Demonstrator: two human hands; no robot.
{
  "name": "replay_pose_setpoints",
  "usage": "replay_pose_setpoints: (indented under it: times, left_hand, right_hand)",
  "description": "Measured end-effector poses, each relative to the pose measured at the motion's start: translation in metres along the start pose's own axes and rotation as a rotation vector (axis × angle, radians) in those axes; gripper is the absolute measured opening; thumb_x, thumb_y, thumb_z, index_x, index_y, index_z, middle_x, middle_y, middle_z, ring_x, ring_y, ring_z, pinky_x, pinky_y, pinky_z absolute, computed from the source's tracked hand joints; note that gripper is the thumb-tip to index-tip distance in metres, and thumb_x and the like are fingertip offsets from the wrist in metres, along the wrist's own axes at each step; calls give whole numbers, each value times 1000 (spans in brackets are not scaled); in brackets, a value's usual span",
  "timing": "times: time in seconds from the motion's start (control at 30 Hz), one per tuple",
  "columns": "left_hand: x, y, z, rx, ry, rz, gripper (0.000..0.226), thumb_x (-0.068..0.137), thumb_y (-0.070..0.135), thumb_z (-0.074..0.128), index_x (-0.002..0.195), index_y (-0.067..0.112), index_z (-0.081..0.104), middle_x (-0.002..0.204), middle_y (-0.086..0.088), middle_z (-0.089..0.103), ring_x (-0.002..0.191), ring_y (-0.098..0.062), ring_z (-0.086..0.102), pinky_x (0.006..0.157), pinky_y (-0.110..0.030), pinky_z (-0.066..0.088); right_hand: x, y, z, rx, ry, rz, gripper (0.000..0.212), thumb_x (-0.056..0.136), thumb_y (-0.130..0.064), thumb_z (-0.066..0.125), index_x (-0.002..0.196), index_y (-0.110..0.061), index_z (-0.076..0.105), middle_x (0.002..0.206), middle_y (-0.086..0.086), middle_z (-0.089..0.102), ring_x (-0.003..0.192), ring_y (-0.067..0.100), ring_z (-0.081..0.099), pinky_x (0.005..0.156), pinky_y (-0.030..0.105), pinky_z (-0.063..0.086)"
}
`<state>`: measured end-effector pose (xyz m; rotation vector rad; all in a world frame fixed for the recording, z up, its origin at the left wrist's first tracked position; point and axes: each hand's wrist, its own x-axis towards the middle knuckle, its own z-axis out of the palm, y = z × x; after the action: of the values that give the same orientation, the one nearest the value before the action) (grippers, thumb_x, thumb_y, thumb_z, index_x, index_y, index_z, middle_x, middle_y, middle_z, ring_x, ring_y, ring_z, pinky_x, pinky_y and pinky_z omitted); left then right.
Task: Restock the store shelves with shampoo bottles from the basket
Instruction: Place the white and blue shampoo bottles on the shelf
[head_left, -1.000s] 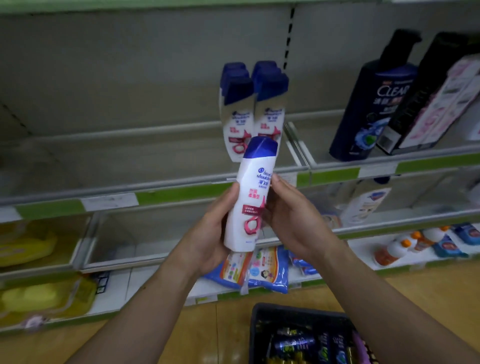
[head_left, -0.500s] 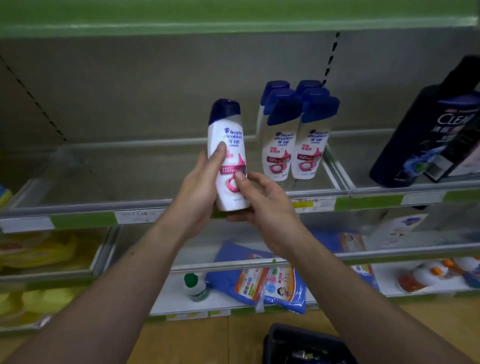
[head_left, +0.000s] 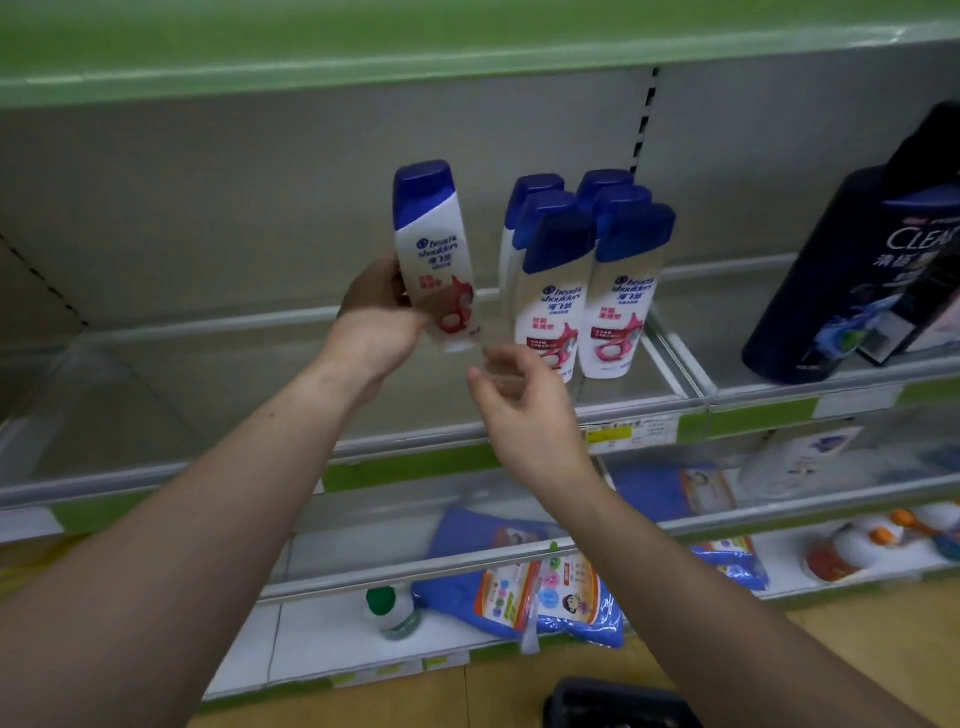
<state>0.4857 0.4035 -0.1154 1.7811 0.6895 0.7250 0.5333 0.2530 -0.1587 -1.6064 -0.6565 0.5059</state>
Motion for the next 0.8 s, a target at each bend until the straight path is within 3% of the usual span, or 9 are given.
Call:
replay_pose_setpoints:
  times: [0.07,0.13,0.3,0.5,0.6,0.7,0.77,0.8]
  left_hand:
    - [10,-2,8,50,-19,9,33,82,12,78,111,18,66,97,7,73,89,-9,71,72,-19,54]
    - [16,-7,16,49,-42,5,36,82,12,78,115,17,63,98,8,71,88,-6,68,66,-13,52]
    - [23,-15,29,34,-32,-9,30,84,12,76,108,21,59,93,11,67,85,-5,66,64,-12,50]
    - [26,-20,28,9,-37,-22,32,83,11,78,110,15,63,97,1,72,85,-14,69,72,-23,53]
    - [26,-18,28,11,-40,-25,30,83,7,77,105,20,62,95,4,71,85,-11,69,74,-25,53]
    - [24,-19,25,10,-44,-61,59,81,7,79,133,13,52,119,-1,69,109,-15,66,91,-28,54]
    - [16,-18,22,58,45,-68,81,81,11,80,149,12,35,144,-6,54,131,-17,52,106,-29,42]
    - [7,-17,22,95,110,-53,81,83,14,79,150,13,33,150,-5,47,135,-16,46,106,-25,37]
  right_hand:
    - [0,4,-1,-24,10,-44,10,98,-23,60,103,-15,64,88,-4,67,79,5,61,72,24,51]
    - [1,6,-1,-58,-7,-70,9,98,-23,60,96,-16,65,80,-2,65,72,8,59,68,28,53]
    - [4,10,-2,-24,-29,-52,8,98,-23,59,92,-20,64,87,9,69,84,27,66,78,48,57]
    - [6,8,1,-7,-12,-41,8,97,-22,58,93,-18,64,88,12,69,86,29,66,81,53,56]
    - [3,4,1,12,10,-48,9,97,-22,58,90,-19,64,87,15,69,86,34,66,80,55,56]
    - [-3,0,-3,38,16,-63,12,97,-21,58,87,-21,64,87,15,70,88,35,66,81,54,56]
    - [-9,-3,-7,58,16,-72,13,98,-18,58,87,-20,65,86,13,70,88,34,66,81,53,56]
    - [-12,-5,-10,67,16,-80,13,98,-17,58,88,-19,66,85,11,71,88,34,66,82,52,57]
